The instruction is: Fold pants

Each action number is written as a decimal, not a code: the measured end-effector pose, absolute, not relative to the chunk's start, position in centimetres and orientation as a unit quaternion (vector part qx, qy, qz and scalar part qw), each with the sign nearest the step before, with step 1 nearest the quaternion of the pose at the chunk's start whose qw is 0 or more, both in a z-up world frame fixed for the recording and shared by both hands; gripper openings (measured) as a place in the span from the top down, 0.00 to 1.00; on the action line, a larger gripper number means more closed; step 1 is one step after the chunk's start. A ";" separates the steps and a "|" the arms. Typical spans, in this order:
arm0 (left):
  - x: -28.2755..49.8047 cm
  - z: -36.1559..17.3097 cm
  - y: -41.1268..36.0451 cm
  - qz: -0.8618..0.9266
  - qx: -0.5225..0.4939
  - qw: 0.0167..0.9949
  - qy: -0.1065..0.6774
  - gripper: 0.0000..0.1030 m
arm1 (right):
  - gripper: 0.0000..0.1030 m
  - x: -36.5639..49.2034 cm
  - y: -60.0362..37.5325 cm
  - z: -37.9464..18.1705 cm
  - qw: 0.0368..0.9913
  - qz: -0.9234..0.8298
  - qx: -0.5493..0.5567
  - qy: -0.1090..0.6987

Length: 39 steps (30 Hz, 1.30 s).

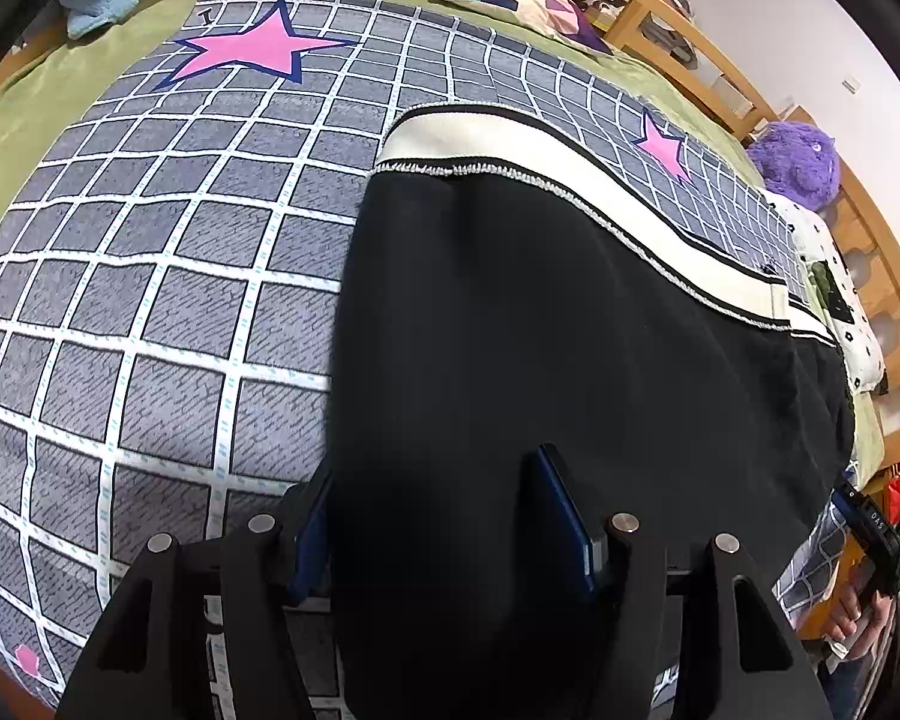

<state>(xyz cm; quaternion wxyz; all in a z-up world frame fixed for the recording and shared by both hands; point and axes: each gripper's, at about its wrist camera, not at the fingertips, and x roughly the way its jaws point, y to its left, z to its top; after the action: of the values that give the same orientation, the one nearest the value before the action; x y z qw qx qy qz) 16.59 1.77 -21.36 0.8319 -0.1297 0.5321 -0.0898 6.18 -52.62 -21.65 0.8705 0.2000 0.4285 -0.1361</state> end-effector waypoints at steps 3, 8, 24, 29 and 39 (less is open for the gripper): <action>17.0 -21.4 1.7 -0.086 -0.131 0.833 0.531 0.43 | 0.45 6.3 -53.5 -22.2 0.872 -0.110 0.245 0.409; 17.8 -21.5 1.3 -0.086 -0.124 0.837 0.526 0.43 | 0.39 7.8 -54.9 -23.1 0.867 -0.082 0.304 0.386; 20.1 -21.9 1.6 -0.117 -0.160 0.819 0.538 0.43 | 0.37 13.5 -56.6 -24.4 0.849 -0.080 0.367 0.373; 20.6 -20.5 2.7 -0.134 -0.189 0.820 0.523 0.90 | 0.87 14.0 -54.2 -21.4 0.874 -0.098 0.316 0.355; 19.9 -10.2 6.1 -0.156 -0.147 0.884 0.416 0.91 | 0.88 15.9 -45.3 -9.2 0.929 -0.061 0.244 0.272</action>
<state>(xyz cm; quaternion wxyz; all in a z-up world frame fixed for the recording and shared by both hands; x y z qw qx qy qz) 19.88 6.09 -10.20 0.8839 -0.1469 0.4159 -0.1555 15.93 -45.30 -9.23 0.9286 0.2445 0.2723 -0.0608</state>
